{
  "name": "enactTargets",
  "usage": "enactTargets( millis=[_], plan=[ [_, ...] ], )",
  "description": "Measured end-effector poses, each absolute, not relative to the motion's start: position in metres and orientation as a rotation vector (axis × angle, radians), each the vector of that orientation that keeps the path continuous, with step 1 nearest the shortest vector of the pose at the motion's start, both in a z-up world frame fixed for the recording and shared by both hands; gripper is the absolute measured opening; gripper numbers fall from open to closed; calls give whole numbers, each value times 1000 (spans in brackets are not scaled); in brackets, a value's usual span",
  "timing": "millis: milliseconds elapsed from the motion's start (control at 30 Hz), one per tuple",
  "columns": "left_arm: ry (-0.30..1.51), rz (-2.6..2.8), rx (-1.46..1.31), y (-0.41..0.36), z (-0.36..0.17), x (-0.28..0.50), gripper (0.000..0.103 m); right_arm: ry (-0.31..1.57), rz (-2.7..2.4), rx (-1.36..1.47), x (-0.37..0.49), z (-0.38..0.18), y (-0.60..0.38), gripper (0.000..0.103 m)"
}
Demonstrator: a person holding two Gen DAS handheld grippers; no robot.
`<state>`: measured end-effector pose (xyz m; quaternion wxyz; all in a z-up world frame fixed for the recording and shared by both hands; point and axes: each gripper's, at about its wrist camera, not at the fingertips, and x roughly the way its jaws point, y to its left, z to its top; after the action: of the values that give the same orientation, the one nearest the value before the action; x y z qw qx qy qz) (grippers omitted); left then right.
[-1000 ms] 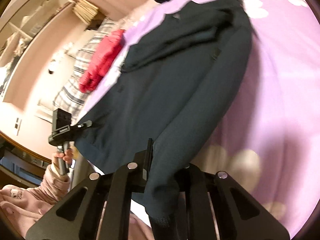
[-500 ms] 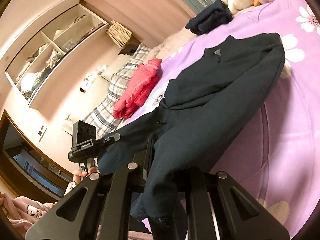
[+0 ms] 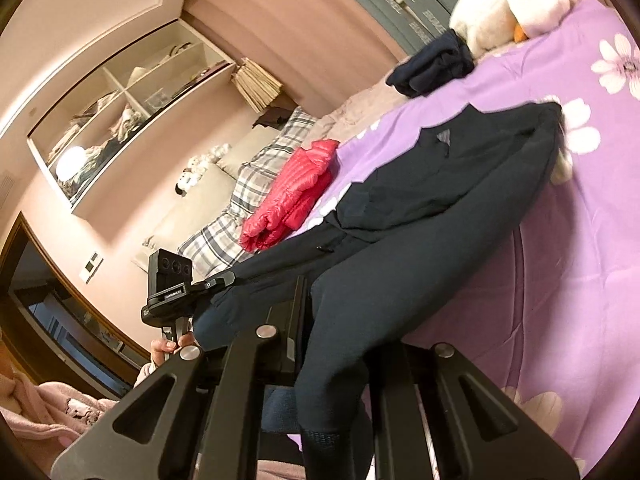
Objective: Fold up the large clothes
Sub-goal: 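Grasp the ribbed hem with both tools and lift it toward the collar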
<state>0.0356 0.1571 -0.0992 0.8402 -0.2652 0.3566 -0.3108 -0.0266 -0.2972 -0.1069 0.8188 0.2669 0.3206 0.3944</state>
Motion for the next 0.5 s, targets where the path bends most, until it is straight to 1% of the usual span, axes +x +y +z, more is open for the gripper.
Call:
enactTargets(
  millis=[367,500],
  plan=[
    [720,-701,-457,150,-55,0,13,625,918,425,-61,-64,-303,11],
    [687,-722,-429,144,-38,-15,13,576,976,393,-78,-48,-303,11]
  ],
)
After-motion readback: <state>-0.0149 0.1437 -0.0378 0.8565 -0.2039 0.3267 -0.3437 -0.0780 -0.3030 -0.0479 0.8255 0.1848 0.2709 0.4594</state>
